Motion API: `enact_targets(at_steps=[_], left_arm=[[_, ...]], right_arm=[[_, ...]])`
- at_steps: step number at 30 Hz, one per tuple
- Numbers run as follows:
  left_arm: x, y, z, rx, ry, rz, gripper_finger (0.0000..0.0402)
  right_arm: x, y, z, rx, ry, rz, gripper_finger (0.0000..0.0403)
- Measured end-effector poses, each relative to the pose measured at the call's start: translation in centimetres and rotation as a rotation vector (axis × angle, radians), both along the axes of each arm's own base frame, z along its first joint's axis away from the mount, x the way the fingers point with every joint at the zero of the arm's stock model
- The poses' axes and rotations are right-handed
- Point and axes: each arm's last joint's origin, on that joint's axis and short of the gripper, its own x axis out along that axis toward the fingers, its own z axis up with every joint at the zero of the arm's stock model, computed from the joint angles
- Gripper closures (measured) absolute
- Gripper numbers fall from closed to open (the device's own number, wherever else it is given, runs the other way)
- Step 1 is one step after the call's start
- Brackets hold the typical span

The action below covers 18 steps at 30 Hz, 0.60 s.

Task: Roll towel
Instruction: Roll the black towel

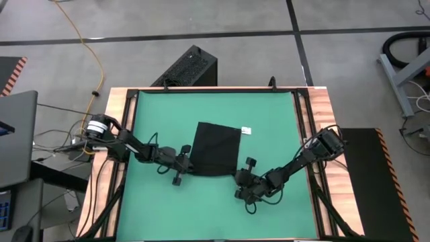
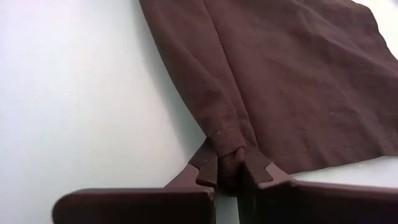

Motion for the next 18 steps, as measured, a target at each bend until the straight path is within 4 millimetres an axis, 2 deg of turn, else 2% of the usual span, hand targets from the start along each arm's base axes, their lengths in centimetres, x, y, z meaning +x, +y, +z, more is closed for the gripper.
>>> enact_targets(at_steps=[5, 7, 9, 12, 18], left_arm=[[0.3, -0.1, 3.0, -0.024, -0.156, -0.015, 0.0401], [0.3, 0.0, 4.3, 0.023, -0.224, -0.016, 0.0402], [0.2, 0.3, 4.8, 0.077, -0.244, -0.014, 0.0401], [0.3, 1.1, 4.7, 0.116, -0.237, 0.002, 0.0402], [0.7, 2.4, 1.9, 0.135, -0.110, -0.014, 0.0401]], right_arm=[[0.2, 0.3, 0.2, 0.015, 0.026, 0.016, 0.0369], [0.2, 0.4, 0.3, 0.002, 0.045, 0.035, 0.0369], [0.1, 0.6, 0.3, -0.010, 0.056, 0.057, 0.0369], [0.1, 0.7, 0.3, -0.016, 0.060, 0.070, 0.0369], [0.3, 1.1, 1.0, 0.010, 0.048, 0.094, 0.0369]])
